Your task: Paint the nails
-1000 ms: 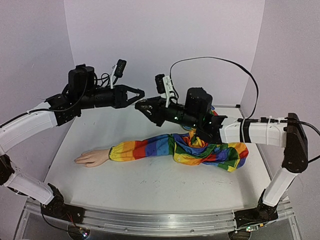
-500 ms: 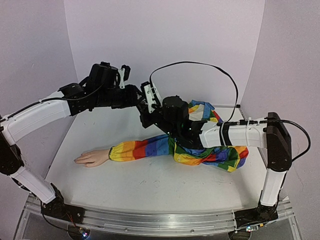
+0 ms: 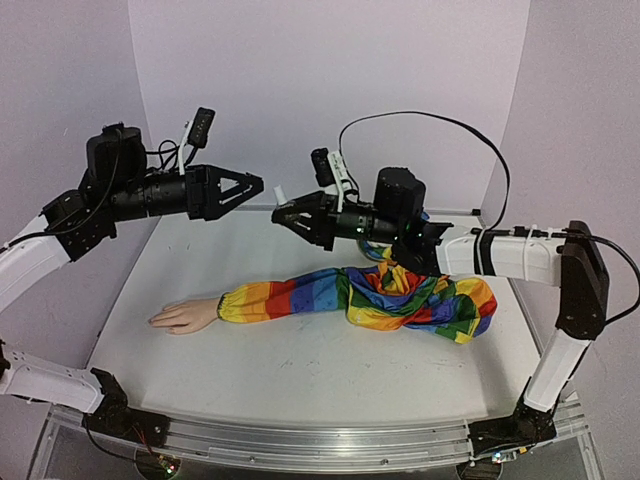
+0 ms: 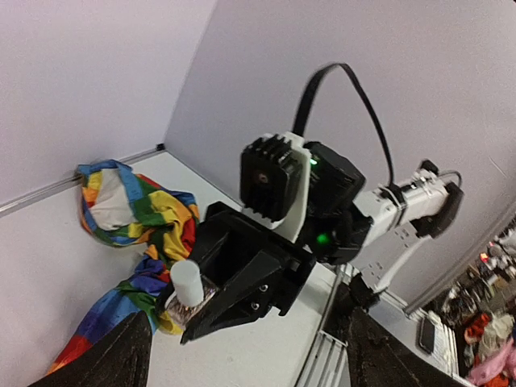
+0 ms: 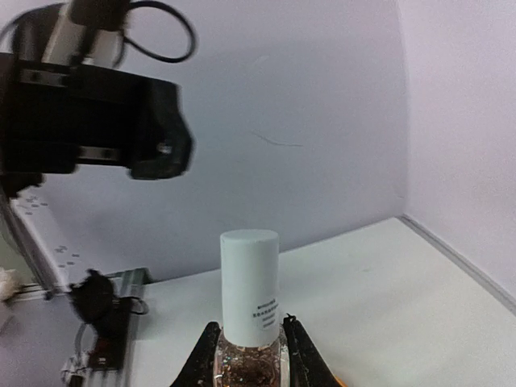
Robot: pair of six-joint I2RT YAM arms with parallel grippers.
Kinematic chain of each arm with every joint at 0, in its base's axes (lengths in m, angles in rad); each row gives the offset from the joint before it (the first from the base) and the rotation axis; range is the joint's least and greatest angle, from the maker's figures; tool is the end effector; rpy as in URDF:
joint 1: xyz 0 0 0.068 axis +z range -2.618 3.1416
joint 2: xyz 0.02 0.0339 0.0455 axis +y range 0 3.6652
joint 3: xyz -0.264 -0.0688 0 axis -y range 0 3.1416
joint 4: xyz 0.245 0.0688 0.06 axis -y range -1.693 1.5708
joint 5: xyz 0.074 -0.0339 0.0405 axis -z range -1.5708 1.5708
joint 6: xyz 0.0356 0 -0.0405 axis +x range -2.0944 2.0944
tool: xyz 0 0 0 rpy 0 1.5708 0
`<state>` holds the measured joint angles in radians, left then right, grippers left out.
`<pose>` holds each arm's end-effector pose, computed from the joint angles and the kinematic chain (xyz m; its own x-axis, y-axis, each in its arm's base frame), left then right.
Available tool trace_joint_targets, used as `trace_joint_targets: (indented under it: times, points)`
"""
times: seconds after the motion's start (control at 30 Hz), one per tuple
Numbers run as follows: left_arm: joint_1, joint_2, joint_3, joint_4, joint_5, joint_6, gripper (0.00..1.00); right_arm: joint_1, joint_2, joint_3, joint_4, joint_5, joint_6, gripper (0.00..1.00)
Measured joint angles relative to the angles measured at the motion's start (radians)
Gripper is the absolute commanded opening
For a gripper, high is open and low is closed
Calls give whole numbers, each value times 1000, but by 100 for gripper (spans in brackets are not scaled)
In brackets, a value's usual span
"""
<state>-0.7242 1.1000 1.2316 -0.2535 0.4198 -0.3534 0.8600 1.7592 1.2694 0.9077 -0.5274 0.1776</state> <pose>0.1709 -0.1705 0.4275 -0.3997 -0.0684 -0.9141 0.8204 0.4181 -0.3900 0.2537 0.3221 0.3530 0.0919 0.3407 -0.9357 -0.9867 0.1575 -0.0396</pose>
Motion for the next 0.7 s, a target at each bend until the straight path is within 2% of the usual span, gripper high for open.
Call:
trace_joint_targets:
  times: [0.1, 0.23, 0.3, 0.4, 0.53, 0.7]
  points:
    - [1, 31, 0, 47, 126, 14, 72, 6, 0, 0, 47, -154, 79, 0]
    - [-1, 103, 4, 74, 246, 19, 66, 13, 1, 2, 90, -263, 146, 0]
    - [-1, 132, 5, 81, 278, 20, 60, 13, 2, 2, 110, -292, 171, 0]
    - [-1, 158, 5, 80, 308, 17, 48, 13, 6, 2, 129, -319, 195, 0]
    - [-1, 160, 6, 89, 318, 16, 41, 13, 8, 2, 142, -342, 211, 0]
    - [-2, 164, 12, 103, 311, 21, 23, 13, 8, 2, 153, -356, 225, 0]
